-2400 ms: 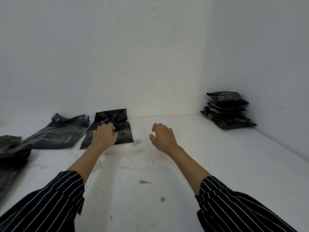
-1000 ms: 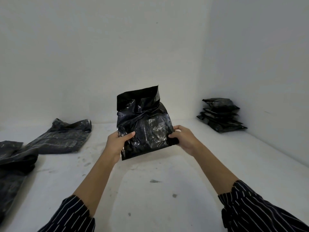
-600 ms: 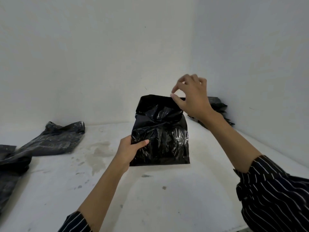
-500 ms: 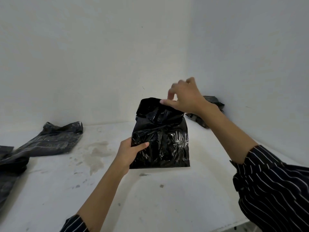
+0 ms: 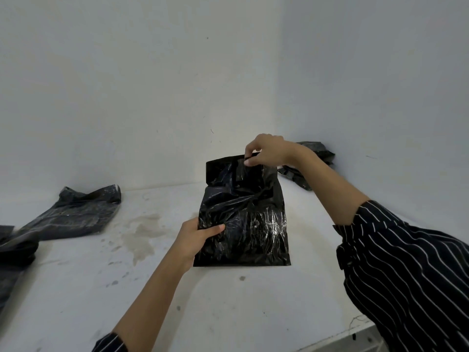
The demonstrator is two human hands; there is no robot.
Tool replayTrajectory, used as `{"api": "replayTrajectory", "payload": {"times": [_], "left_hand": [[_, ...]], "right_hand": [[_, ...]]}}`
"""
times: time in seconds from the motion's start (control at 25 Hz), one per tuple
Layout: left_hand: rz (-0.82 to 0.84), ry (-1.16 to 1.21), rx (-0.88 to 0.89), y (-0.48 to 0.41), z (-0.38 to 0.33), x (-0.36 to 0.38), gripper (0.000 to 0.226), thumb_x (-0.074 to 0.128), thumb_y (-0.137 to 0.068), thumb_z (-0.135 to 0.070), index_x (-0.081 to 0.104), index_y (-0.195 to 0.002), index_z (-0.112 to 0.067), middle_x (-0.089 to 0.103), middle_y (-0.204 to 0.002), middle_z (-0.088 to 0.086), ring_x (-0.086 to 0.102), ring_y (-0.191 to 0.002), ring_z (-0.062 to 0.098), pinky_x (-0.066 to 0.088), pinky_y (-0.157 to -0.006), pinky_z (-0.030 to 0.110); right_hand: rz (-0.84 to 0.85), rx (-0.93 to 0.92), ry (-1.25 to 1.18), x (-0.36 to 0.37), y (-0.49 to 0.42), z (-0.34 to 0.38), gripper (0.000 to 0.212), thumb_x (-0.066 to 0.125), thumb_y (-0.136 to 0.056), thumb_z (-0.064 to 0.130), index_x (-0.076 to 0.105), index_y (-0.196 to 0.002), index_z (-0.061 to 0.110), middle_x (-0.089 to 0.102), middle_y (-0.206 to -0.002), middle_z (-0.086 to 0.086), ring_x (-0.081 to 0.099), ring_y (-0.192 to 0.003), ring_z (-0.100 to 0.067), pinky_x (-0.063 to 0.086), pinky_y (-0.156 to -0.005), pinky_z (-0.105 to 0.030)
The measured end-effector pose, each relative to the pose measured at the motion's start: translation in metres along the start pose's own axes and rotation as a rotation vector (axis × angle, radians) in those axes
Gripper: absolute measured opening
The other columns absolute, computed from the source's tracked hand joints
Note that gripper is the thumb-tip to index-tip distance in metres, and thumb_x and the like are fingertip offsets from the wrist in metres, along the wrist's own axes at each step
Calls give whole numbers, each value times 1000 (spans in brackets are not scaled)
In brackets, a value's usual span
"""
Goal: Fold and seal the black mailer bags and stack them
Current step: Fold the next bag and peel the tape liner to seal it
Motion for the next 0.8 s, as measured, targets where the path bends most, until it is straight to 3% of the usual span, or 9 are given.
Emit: {"api": "replayTrajectory", "payload": {"times": [0.08,0.16,0.24,0.36,0.44,0.52,0.6,0.68,0.8], "left_hand": [[8,4,-11,-1,4,-2,26,70,-81,-7,67,-107,-10,72,-102,3,68,-95,16,52,-77,23],[8,15,-13,-2,7,-3,29,70,-81,-7,67,-109,-10,72,-104,3,67,-97,17,51,-81,26],[7,12,-5,-3,7,-3,28,70,-80,-6,67,-108,-10,72,-103,3,68,-97,17,52,-82,26],[3,-13,14,-5,4,-1,23,71,-80,-6,69,-102,-13,73,-99,2,69,-93,16,53,-78,25],[6,-27,31,-5,1,2,21,71,-80,-7,69,-99,-14,73,-96,1,70,-90,16,53,-74,24],[22,-30,46,-5,-2,5,22,72,-80,-7,69,-100,-15,74,-95,-1,70,-88,14,53,-73,23],[42,-46,57,-4,-5,7,23,72,-79,-8,69,-100,-17,74,-95,-2,70,-88,12,53,-73,21],[56,-67,57,-3,-7,7,21,72,-79,-7,70,-97,-17,74,-94,-2,70,-88,12,52,-70,18],[72,-106,38,-3,-6,6,19,72,-79,-8,69,-94,-20,74,-92,-3,69,-86,10,50,-68,16]], "right_hand": [[-95,0,-105,-8,-4,-2,15,60,-89,30,67,-93,18,57,-99,7,51,-106,-16,25,-96,-30],[-154,21,-206,-13,-8,-7,17,60,-88,28,68,-89,13,60,-89,10,55,-96,-16,30,-104,-36],[-135,44,-281,-12,-12,-9,22,62,-86,29,69,-88,9,67,-86,2,59,-90,-17,31,-107,-40],[-102,58,-175,-10,-20,0,46,62,-83,50,66,-82,4,64,-78,-2,59,-83,-19,21,-99,-32],[-68,94,-101,-9,-30,11,58,60,-82,57,47,-59,5,45,-58,1,49,-63,-19,18,-93,-35],[-2,125,-91,-7,-40,20,60,63,-82,53,30,-52,13,32,-52,3,37,-52,-17,25,-86,-35],[49,120,-147,-3,-48,25,46,70,-81,39,46,-53,11,45,-57,-2,44,-56,-19,36,-73,-32],[76,90,-228,0,-54,29,20,72,-80,23,67,-73,4,62,-76,-7,57,-72,-22,48,-71,-32],[83,58,-466,0,-53,35,6,71,-78,6,67,-82,7,63,-72,-3,61,-61,-12,50,-56,-18]]}}
Point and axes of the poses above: each hand's wrist, its own y-axis away from the middle knuckle, its own x-axis out of the palm, z = x × y, the point moved 6 cm from there along -y, towards the middle knuckle
